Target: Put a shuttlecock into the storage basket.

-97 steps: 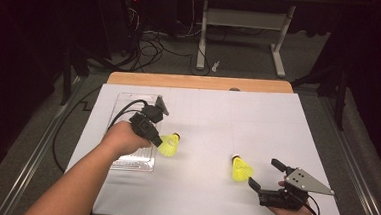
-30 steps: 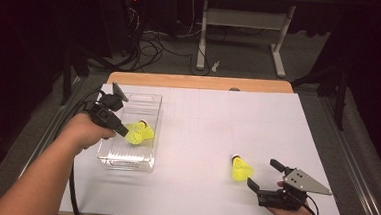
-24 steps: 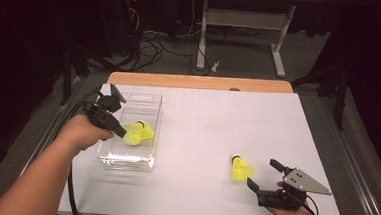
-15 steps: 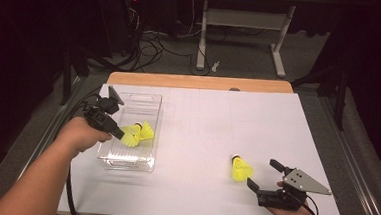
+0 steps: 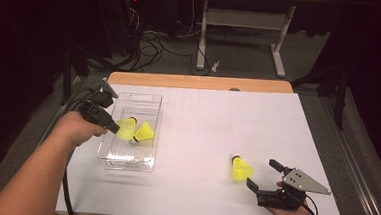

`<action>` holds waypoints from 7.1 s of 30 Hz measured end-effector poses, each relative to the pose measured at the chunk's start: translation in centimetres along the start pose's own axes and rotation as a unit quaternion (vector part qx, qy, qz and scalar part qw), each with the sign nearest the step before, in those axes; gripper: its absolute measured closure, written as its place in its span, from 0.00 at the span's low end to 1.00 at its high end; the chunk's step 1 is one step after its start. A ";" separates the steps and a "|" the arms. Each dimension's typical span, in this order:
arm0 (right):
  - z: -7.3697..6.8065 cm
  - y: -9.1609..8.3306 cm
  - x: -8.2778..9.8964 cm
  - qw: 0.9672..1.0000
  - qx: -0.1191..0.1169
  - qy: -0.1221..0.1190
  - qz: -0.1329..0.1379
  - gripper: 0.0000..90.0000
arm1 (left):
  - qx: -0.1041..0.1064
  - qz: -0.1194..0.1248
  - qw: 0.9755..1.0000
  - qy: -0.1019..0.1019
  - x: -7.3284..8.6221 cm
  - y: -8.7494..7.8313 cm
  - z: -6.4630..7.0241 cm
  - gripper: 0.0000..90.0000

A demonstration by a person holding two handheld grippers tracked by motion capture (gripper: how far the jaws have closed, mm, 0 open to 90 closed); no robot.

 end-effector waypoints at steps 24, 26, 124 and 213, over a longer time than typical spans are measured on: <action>0.0 0.0 0.1 1.000 -0.002 0.003 -0.002 0.02 | -0.014 -0.005 0.999 -0.040 -1.1 3.0 -2.8 0.99; 0.0 0.0 0.1 1.000 -0.002 0.002 -0.002 0.02 | -0.015 -0.008 0.999 -0.039 -1.2 3.4 -2.9 0.99; 0.0 -0.1 0.0 1.000 0.000 0.000 -0.001 0.02 | -0.021 -0.048 0.998 0.028 0.0 3.7 2.3 0.06; 0.6 0.0 -0.3 1.000 0.024 -0.002 0.005 0.17 | 0.028 -0.067 0.980 0.183 -6.4 8.0 16.3 0.01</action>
Point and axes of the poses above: each handheld gripper's, and its own axes: y roughly forward along the jaws, x roughly out of its underside, z roughly to its right, the point moved 5 cm from there along y, roughly forward along the jaws, and after that the axes turned 14 degrees about y, right-handed, at the moved point
